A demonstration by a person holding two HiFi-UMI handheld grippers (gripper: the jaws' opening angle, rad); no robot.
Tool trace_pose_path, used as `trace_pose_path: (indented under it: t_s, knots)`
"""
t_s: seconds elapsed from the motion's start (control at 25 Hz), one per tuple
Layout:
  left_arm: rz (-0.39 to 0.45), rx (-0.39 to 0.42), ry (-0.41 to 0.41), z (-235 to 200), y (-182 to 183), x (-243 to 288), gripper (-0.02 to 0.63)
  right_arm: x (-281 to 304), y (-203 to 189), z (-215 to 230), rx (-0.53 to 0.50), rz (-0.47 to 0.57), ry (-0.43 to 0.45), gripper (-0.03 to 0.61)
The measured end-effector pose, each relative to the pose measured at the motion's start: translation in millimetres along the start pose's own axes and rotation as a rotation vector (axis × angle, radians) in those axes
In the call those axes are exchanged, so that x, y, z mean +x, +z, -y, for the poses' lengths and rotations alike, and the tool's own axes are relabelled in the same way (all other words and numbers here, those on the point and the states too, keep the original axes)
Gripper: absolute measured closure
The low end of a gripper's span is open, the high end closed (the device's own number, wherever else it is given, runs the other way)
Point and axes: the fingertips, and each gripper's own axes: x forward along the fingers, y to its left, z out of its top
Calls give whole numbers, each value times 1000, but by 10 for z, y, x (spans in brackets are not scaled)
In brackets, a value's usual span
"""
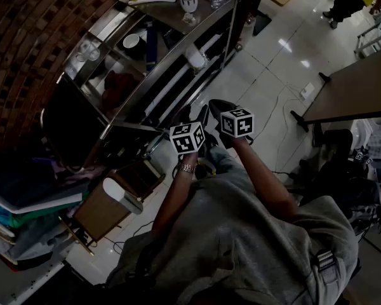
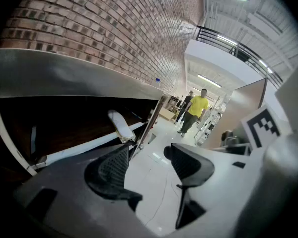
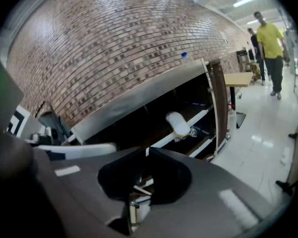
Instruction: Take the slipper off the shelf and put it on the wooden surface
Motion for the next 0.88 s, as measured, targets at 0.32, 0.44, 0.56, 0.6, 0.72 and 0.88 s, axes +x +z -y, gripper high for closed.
trace_pose_path:
  t_s: [0.32, 0.44, 0.56, 0.6, 0.72, 0.88]
  knots:
    - [-6, 1, 78, -206, 360, 451, 346, 1056, 610, 1432, 261, 90, -65, 408]
    - [-37, -16, 100, -330, 252, 453, 371, 1455, 535, 1786, 398, 84, -81, 343]
    - [-63, -37, 99, -421, 166, 521, 371, 1834, 513, 2091, 524, 108, -95, 322]
    - [-67, -44, 99, -446, 150, 528, 371, 1953, 478, 2164, 567, 110, -102, 315]
    - [-84, -49, 103, -504, 89, 498, 371, 2245, 371, 2276, 720, 139, -87, 287]
    - [-109, -62, 128, -623, -10, 478, 385, 2543, 440, 2304, 755, 176, -28, 278]
